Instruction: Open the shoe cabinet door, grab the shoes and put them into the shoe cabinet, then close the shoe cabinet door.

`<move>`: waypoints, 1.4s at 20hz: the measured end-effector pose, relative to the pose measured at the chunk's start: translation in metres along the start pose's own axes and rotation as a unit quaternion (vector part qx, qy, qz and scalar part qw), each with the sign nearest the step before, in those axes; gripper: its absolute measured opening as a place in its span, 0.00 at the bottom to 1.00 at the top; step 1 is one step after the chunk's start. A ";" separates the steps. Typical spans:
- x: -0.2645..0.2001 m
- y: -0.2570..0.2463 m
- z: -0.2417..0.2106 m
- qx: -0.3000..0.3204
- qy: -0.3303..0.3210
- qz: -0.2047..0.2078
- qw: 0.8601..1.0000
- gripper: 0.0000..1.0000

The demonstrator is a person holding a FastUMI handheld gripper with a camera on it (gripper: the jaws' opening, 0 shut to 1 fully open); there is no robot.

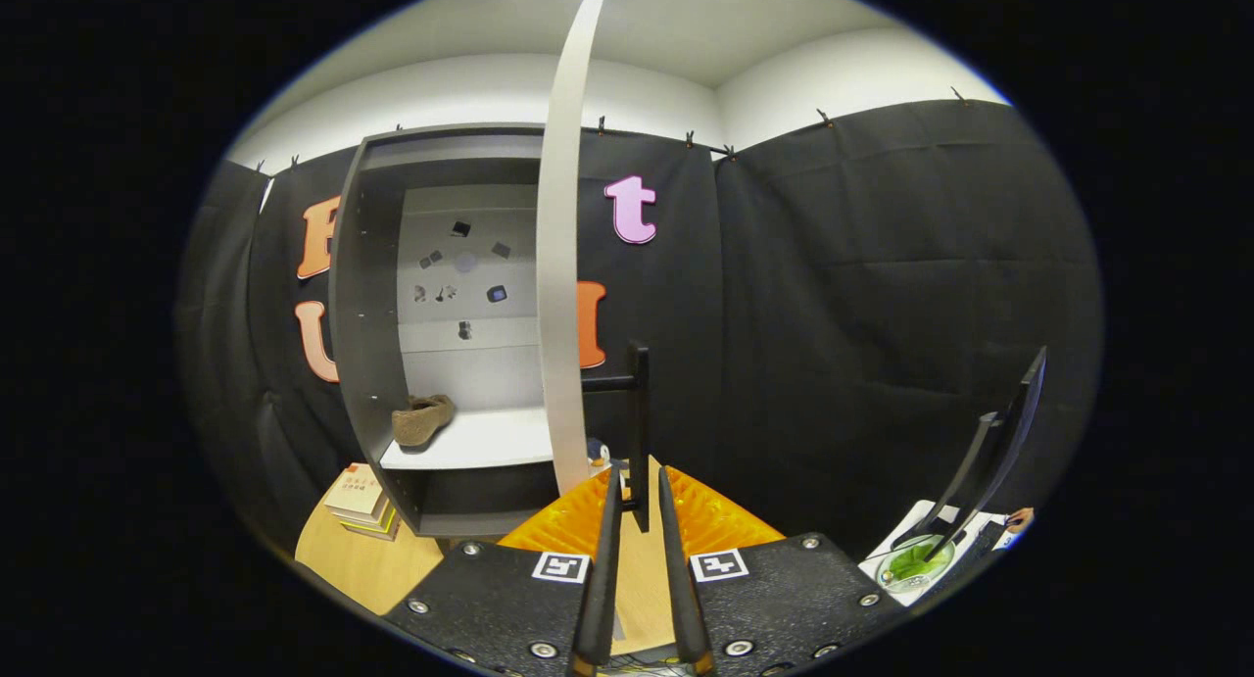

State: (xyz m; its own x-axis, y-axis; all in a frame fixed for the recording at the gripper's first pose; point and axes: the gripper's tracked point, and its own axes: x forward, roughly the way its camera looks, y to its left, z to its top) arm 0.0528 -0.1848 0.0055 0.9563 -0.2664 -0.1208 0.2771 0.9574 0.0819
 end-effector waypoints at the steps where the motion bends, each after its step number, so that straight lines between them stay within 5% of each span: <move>1: -0.002 -0.004 0.001 -0.001 -0.001 -0.006 1.000 0.24; 8: -0.011 -0.003 -0.004 -0.003 0.008 -0.010 1.000 0.22; 15: -0.013 0.032 -0.019 0.000 0.020 0.031 0.999 0.23; 28: -0.003 0.152 -0.173 0.011 0.174 0.153 0.973 0.23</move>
State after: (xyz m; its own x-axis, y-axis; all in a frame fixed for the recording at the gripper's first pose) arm 0.0760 -0.0189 -0.1531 0.9058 0.0880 -0.4144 -0.0093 0.9821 0.1881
